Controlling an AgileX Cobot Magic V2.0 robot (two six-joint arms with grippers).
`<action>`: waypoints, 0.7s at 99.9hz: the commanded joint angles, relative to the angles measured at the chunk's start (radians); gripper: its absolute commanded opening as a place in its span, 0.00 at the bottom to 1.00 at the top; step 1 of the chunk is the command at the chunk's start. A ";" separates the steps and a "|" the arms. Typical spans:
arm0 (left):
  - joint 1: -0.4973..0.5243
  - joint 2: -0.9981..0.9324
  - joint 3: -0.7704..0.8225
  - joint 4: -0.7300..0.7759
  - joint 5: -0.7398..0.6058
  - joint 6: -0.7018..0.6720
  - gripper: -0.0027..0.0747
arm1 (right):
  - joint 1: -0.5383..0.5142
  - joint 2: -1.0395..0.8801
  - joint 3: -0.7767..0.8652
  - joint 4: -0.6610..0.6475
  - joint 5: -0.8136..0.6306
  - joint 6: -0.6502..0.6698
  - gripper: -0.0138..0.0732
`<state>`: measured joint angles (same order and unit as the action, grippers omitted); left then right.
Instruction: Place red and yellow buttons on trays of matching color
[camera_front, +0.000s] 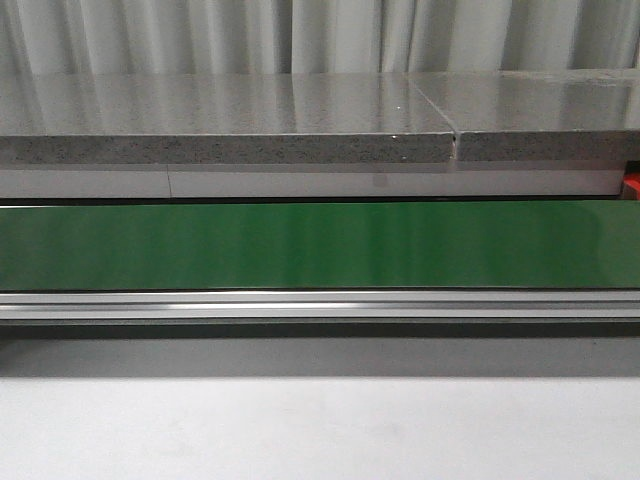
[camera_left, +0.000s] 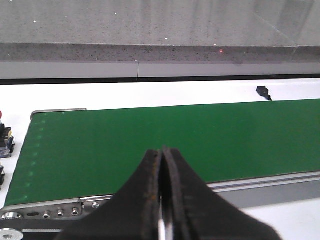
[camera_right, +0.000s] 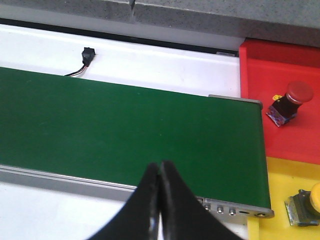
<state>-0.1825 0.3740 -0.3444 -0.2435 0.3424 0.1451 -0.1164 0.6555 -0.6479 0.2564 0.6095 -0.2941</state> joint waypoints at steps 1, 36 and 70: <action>-0.009 0.005 -0.025 -0.009 -0.072 0.000 0.02 | 0.002 -0.001 -0.023 0.001 -0.061 -0.007 0.08; -0.009 0.005 -0.025 -0.020 -0.023 0.000 0.80 | 0.002 -0.001 -0.023 0.001 -0.061 -0.007 0.08; -0.002 0.012 -0.077 -0.046 -0.069 -0.092 0.82 | 0.002 -0.001 -0.023 0.001 -0.061 -0.007 0.08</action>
<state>-0.1825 0.3740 -0.3540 -0.2796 0.3832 0.1249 -0.1164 0.6555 -0.6479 0.2564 0.6095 -0.2941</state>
